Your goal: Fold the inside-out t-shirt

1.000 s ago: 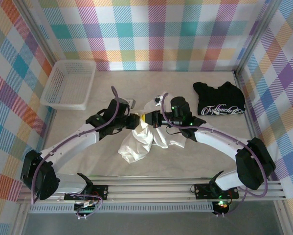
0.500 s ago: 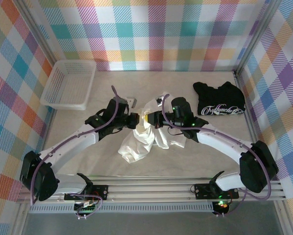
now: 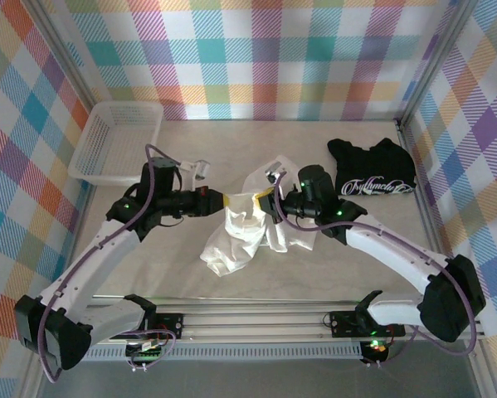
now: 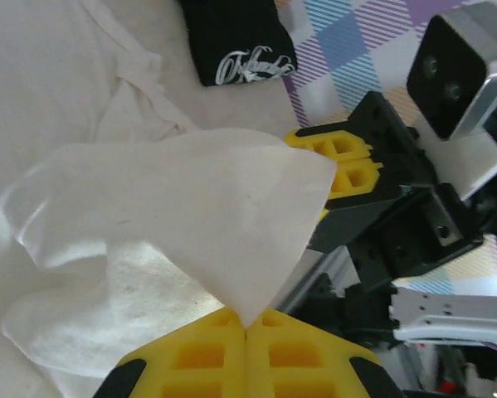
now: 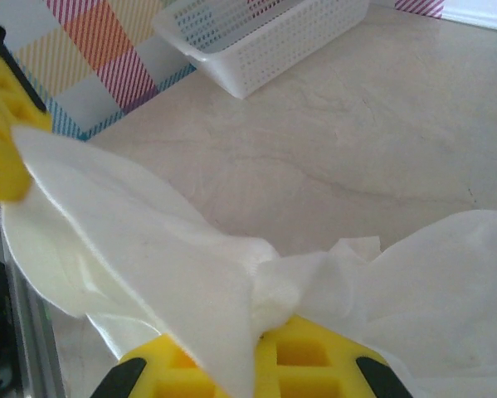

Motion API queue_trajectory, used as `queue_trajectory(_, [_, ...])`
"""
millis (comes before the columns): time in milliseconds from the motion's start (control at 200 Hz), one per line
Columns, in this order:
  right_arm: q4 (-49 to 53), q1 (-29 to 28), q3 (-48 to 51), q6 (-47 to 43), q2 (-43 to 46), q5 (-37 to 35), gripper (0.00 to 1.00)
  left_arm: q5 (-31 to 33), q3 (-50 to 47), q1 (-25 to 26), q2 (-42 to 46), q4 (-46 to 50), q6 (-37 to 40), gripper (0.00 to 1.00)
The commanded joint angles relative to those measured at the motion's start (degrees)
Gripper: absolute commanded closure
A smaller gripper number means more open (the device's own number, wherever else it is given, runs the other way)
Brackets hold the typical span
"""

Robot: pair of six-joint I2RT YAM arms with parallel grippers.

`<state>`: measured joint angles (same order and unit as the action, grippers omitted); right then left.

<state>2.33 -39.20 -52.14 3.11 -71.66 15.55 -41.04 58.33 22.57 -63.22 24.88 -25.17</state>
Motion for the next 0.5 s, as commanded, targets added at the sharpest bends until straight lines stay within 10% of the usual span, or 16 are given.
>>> queue_trajectory(0, [4.9,-0.2,-2.3,-4.5,1.3,-0.4,0.99,-7.4,-0.8,-3.7,1.8,2.8,-0.8,1.0])
queue_trajectory(495, [-1.2,-0.9,-7.0,15.7,-6.2,7.8,1.0,20.2,-0.2,-4.8,-0.4,16.2,7.8,1.0])
